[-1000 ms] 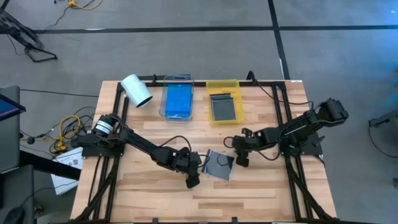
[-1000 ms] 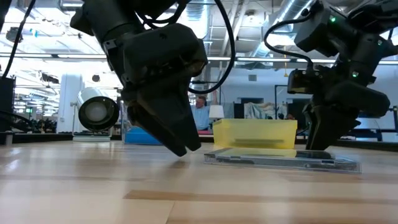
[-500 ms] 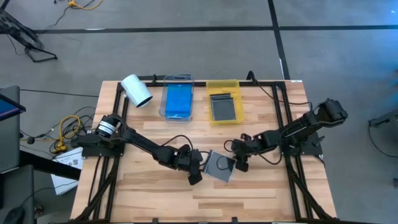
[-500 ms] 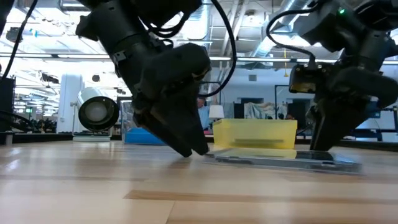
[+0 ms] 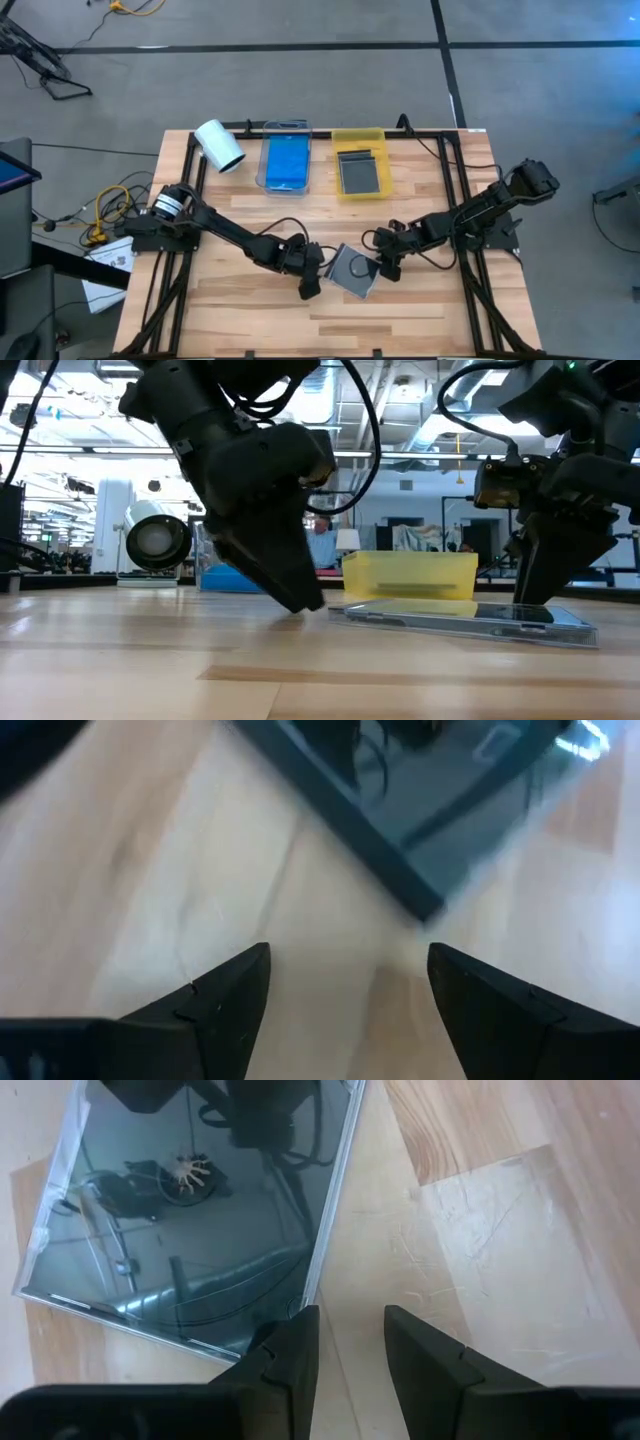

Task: Pick & place jewel cases by type
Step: Put the black CD case into the yellow bin

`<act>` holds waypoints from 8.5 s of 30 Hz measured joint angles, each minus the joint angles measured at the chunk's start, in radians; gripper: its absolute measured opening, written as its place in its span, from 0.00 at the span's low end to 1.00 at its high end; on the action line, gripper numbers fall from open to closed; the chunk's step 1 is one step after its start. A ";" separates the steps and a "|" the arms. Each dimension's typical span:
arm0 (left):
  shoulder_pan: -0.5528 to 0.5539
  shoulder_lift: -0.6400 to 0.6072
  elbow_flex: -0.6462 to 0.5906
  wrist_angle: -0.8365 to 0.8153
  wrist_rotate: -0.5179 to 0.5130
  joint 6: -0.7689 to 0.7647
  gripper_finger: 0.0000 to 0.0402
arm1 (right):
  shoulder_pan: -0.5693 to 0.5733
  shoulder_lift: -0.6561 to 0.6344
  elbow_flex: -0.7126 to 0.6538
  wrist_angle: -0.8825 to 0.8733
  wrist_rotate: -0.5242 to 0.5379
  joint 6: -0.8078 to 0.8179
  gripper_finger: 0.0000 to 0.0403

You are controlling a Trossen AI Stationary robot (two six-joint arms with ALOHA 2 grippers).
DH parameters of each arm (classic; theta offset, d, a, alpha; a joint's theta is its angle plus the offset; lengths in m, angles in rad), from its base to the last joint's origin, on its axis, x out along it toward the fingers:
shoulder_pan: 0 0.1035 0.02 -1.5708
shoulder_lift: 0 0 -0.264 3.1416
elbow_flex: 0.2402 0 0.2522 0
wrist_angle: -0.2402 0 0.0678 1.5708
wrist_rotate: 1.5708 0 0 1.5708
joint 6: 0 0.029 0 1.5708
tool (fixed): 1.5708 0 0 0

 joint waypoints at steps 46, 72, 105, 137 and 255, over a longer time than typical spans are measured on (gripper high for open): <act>0.110 0.051 0.002 0.021 -0.160 0.000 0.66 | 0.150 0.017 0.011 0.209 0.007 0.235 0.27; 0.048 0.050 0.002 0.011 -0.198 -0.057 0.66 | 0.189 0.102 0.017 0.318 -0.073 0.400 0.27; 0.063 -0.098 -0.004 -0.119 -0.029 0.117 0.66 | 0.040 0.100 0.177 0.189 -0.172 0.067 0.27; -0.181 0.039 0.001 0.364 0.098 0.164 0.66 | -0.248 0.222 0.182 0.088 -0.347 -0.177 0.27; -0.201 0.191 0.267 -0.370 -0.183 -0.500 0.66 | -0.335 0.217 0.017 0.424 -0.446 0.296 0.52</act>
